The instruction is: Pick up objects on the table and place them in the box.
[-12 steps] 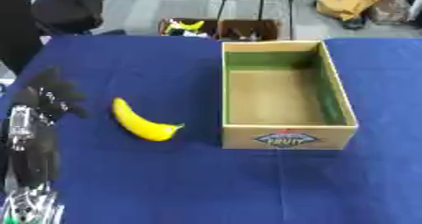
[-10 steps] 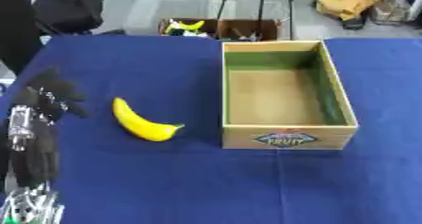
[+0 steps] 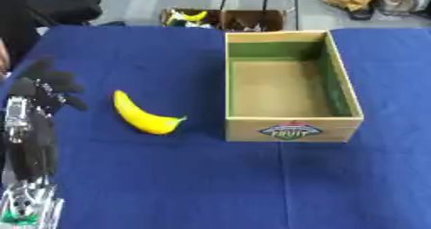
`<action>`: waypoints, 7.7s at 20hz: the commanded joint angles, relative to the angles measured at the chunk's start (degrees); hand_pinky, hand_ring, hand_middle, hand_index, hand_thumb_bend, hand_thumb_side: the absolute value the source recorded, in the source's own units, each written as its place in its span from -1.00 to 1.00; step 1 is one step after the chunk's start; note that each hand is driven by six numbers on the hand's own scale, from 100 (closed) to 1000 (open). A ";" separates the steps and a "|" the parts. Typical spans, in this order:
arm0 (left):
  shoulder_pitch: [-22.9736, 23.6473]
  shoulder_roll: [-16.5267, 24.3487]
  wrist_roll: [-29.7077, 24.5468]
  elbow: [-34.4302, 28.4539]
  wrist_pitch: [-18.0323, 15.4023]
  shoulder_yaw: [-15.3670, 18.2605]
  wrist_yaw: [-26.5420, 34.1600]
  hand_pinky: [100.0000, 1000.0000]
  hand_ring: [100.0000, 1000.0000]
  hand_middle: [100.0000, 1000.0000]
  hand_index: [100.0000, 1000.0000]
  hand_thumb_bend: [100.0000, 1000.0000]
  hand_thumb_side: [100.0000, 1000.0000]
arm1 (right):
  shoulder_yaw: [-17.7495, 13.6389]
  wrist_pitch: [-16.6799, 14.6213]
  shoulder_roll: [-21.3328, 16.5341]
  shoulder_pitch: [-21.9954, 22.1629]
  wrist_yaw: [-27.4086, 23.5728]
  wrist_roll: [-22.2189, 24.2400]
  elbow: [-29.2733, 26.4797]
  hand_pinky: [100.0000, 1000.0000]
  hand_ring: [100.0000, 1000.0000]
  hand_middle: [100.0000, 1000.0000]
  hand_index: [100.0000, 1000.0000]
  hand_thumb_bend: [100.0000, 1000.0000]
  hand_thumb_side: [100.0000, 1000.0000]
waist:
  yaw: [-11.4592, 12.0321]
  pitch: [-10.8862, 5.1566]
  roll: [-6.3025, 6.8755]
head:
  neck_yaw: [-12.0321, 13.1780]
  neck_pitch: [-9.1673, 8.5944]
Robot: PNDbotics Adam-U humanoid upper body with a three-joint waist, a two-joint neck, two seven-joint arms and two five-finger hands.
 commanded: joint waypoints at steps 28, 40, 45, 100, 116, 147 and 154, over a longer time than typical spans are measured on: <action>-14.38 32.18 -8.80 -1.09 8.23 -4.17 -12.57 -0.24 0.13 0.46 0.70 -1.00 0.98 | 0.63 0.52 -1.52 0.23 0.05 0.96 -1.20 0.16 0.27 0.21 0.70 -1.00 1.00 | -0.05 -1.88 1.06 | -2.91 0.35; -20.85 43.58 -18.09 10.48 10.99 -15.14 -21.86 -0.08 0.31 0.62 0.79 -0.80 0.95 | 1.24 0.75 -1.83 0.48 0.18 1.85 -1.20 0.16 0.28 0.21 0.70 -1.00 1.00 | -1.57 -1.79 1.66 | -1.54 -0.88; -22.47 43.21 -22.14 15.98 8.22 -17.82 -25.91 -0.08 0.28 0.67 0.83 -0.65 0.84 | 1.42 0.88 -1.91 0.53 0.28 2.28 -1.20 0.16 0.28 0.21 0.70 -1.00 1.00 | -1.99 -1.69 1.78 | -1.48 -1.03; -35.04 35.17 -59.09 38.82 -6.13 -21.23 -41.43 0.29 0.74 0.69 0.80 -0.17 0.27 | 1.70 1.06 -1.96 0.51 0.23 3.45 -1.06 0.16 0.28 0.20 0.70 -1.00 1.00 | -4.02 -0.44 2.17 | 0.26 -0.83; -35.94 33.02 -59.09 48.21 -9.21 -20.65 -39.02 0.28 0.73 0.70 0.81 -0.17 0.23 | 1.28 1.22 -1.86 0.53 -0.22 3.17 -0.99 0.16 0.27 0.20 0.70 -1.00 1.00 | -4.79 0.01 2.39 | 0.27 -0.34; -32.86 36.06 -47.64 42.06 -12.40 -21.77 -40.53 0.06 0.52 0.37 0.56 0.13 0.44 | 0.93 1.46 -1.79 1.09 -0.48 2.94 -0.77 0.17 0.27 0.19 0.69 -1.00 1.00 | -4.70 -0.39 2.71 | -0.56 -0.47; -32.97 35.99 -45.73 41.82 -12.47 -21.90 -42.09 -0.02 0.47 0.28 0.49 -0.05 0.41 | 0.86 1.40 -1.78 1.10 -0.49 2.96 -0.66 0.17 0.27 0.19 0.69 -1.00 1.00 | -4.70 -0.29 2.55 | -2.85 -2.74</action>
